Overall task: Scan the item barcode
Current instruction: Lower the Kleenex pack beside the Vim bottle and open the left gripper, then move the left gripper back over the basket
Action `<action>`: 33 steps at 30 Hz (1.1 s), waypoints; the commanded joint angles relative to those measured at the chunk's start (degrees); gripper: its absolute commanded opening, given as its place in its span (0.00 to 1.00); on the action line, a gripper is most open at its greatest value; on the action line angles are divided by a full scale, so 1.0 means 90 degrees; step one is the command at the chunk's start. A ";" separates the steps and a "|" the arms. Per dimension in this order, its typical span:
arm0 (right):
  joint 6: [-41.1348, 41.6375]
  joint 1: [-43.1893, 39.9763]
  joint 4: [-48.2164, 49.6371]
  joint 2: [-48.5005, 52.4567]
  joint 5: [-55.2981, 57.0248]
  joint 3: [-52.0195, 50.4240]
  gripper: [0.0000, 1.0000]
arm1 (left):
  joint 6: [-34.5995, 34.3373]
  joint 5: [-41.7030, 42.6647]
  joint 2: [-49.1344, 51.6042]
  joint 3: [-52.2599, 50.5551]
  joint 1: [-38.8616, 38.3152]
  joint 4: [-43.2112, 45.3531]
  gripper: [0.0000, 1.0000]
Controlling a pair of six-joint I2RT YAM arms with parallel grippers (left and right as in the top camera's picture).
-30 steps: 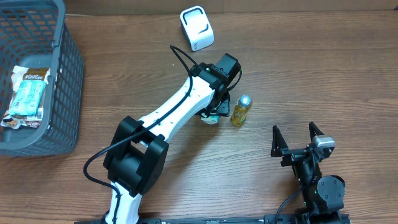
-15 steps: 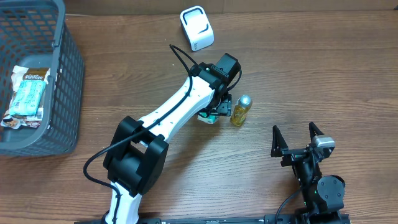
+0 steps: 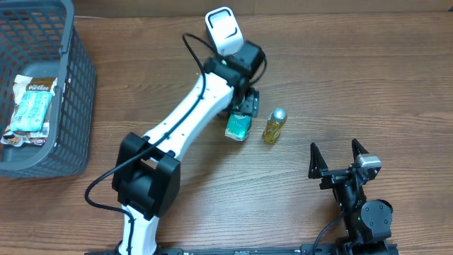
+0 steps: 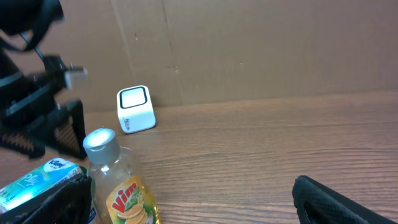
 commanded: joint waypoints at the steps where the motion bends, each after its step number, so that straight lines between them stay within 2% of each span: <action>1: -0.0024 -0.0017 0.0041 -0.0046 -0.0034 -0.0068 1.00 | 0.0486 -0.0100 -0.0231 0.0767 0.0187 -0.0301 0.82; 4: -0.0027 -0.0017 0.0041 -0.0046 -0.0034 -0.0068 1.00 | 0.0668 -0.0236 -0.0238 0.1719 0.0384 -0.1137 0.77; 10: -0.0024 -0.0017 0.0041 -0.0046 -0.0034 -0.0068 1.00 | 0.0670 -0.1047 -0.0389 0.3121 0.0665 -0.2531 0.78; 16: -0.0024 -0.0017 0.0041 -0.0046 -0.0034 -0.0068 1.00 | 0.0988 -0.1258 -0.0906 0.3599 0.1076 -0.3478 0.80; 26: -0.0024 -0.0017 0.0041 -0.0046 -0.0034 -0.0068 1.00 | 0.1630 -0.1812 -0.1948 0.3589 0.2059 -0.3614 0.80; 27: -0.0024 -0.0017 0.0041 -0.0046 -0.0034 -0.0068 1.00 | 0.1664 -0.1940 -0.2057 0.3589 0.2210 -0.3614 0.96; 28: -0.0024 -0.0017 0.0041 -0.0046 -0.0034 -0.0068 1.00 | 0.1744 -0.2052 -0.2178 0.3589 0.2404 -0.3614 0.99; 32: -0.0024 -0.0017 0.0041 -0.0046 -0.0034 -0.0068 1.00 | 0.1744 -0.2147 -0.2557 0.3589 0.3385 -0.3609 1.00; 33: -0.0024 -0.0017 0.0041 -0.0046 -0.0034 -0.0068 1.00 | 0.1741 -0.2157 -0.2635 0.3592 0.3983 -0.3500 0.99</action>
